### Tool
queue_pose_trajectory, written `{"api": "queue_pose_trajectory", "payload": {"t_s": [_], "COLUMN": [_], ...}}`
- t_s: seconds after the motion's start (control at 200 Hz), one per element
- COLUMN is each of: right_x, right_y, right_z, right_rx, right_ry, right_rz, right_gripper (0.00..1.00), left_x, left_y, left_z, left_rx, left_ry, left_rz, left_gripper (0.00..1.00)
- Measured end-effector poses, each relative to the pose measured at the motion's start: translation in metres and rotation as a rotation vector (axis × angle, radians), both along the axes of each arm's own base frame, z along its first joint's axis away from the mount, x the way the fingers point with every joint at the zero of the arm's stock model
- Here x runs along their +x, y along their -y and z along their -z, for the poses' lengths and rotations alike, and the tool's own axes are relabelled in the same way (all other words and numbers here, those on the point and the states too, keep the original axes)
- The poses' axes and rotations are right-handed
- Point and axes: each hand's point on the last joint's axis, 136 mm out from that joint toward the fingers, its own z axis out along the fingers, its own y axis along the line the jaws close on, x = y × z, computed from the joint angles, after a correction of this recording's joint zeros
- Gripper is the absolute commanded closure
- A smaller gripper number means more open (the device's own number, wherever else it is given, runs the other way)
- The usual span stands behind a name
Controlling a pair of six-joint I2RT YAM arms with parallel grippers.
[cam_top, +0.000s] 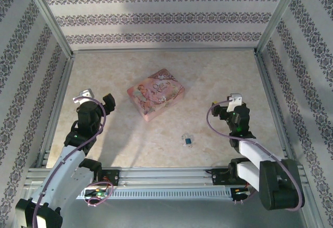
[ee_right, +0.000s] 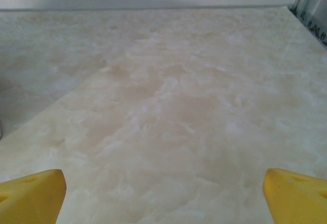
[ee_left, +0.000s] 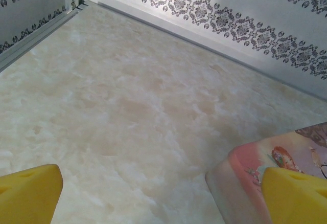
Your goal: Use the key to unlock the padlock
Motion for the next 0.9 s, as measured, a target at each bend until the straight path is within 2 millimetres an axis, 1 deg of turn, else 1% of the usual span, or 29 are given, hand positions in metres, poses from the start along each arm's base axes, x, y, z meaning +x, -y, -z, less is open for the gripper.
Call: {"api": "queue_pose_trajectory", "payload": {"t_s": [0.155,0.31,0.425,0.52,0.615,0.7,0.8,0.9], "right_x": [0.012,0.019,0.025,0.03,0.034,0.039,0.046,0.062], "right_y": [-0.006,-0.011,-0.01,-0.008,-0.009,-0.009,-0.006,0.004], "right_z": [-0.004,0.004,0.003,0.01,0.023,0.03,0.023,0.012], "right_rx": [0.009,0.001,-0.009,-0.017,-0.02,-0.019,-0.019,-0.009], "right_ry": [0.05,0.054,0.082,0.085,0.063,0.049,0.064,0.073], "right_rz": [-0.033,-0.062,-0.066,-0.066,-0.067,-0.067,-0.059,-0.015], "right_gripper": [0.01,0.02,0.02,0.02,0.02,0.02,0.02,0.02], "left_x": [0.0,0.0,-0.001,-0.002,-0.005,-0.007,-0.009,-0.009], "left_y": [0.0,0.0,-0.003,-0.008,-0.015,-0.021,-0.029,-0.037], "left_z": [0.0,0.0,0.001,0.002,0.003,0.005,0.005,0.01], "left_rx": [0.0,0.001,0.01,0.03,0.073,0.121,0.184,0.257], "left_ry": [0.001,0.0,-0.006,-0.012,-0.027,-0.045,-0.062,-0.077], "left_rz": [0.0,-0.002,-0.017,-0.039,-0.063,-0.084,-0.11,-0.14], "left_gripper": [0.01,0.01,0.01,0.01,0.01,0.01,0.01,0.01]}}
